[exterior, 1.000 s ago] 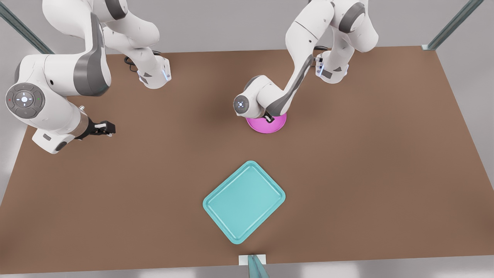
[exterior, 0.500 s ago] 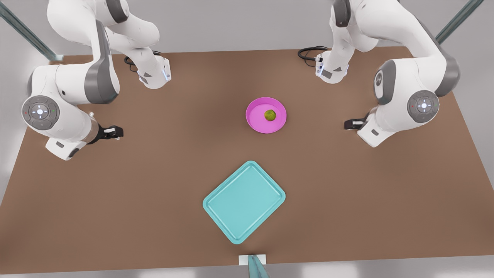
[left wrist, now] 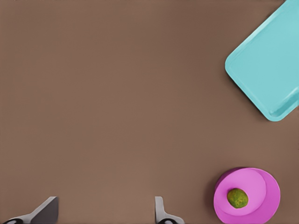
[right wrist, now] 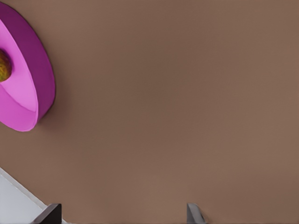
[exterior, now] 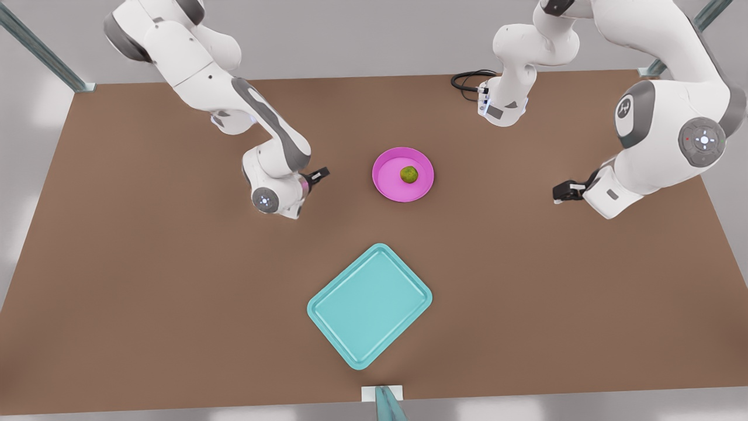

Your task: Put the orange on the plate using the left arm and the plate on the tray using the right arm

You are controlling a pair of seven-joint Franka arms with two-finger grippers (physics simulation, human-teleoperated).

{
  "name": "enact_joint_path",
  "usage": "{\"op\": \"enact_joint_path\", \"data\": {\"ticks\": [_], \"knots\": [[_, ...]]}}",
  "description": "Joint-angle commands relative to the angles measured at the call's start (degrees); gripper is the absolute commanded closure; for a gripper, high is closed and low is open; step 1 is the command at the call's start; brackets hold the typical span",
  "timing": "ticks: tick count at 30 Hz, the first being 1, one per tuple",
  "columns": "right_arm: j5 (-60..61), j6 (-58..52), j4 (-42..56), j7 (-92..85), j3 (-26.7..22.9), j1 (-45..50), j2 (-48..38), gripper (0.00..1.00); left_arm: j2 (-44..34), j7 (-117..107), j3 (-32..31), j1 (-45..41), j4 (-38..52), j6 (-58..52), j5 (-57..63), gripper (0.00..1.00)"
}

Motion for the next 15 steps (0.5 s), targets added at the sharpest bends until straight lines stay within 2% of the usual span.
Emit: {"op": "enact_joint_path", "data": {"ticks": [1, 7, 12, 15], "knots": [[2.1, 30.7, -5.2, -3.9, 3.5, -1.4, -1.2, 0.00, 0.5, -1.1, 0.0, 0.1, 0.3, 2.1, -0.8, 0.00], [7.4, 37.5, -3.2, -3.5, 9.7, -0.1, 4.1, 0.00, 0.8, -1.2, 0.1, 0.0, 0.4, 2.4, -0.3, 0.00], [8.0, 37.6, 3.8, -3.4, 10.0, 4.7, 12.5, 0.00, 0.7, -1.8, 0.1, -0.1, 1.4, 2.2, 0.0, 0.00], [8.0, 37.6, 4.5, -3.5, 9.9, 5.1, 14.3, 0.00, 0.8, -1.8, 0.1, -0.1, 1.9, 1.9, -0.1, 0.00]]}}
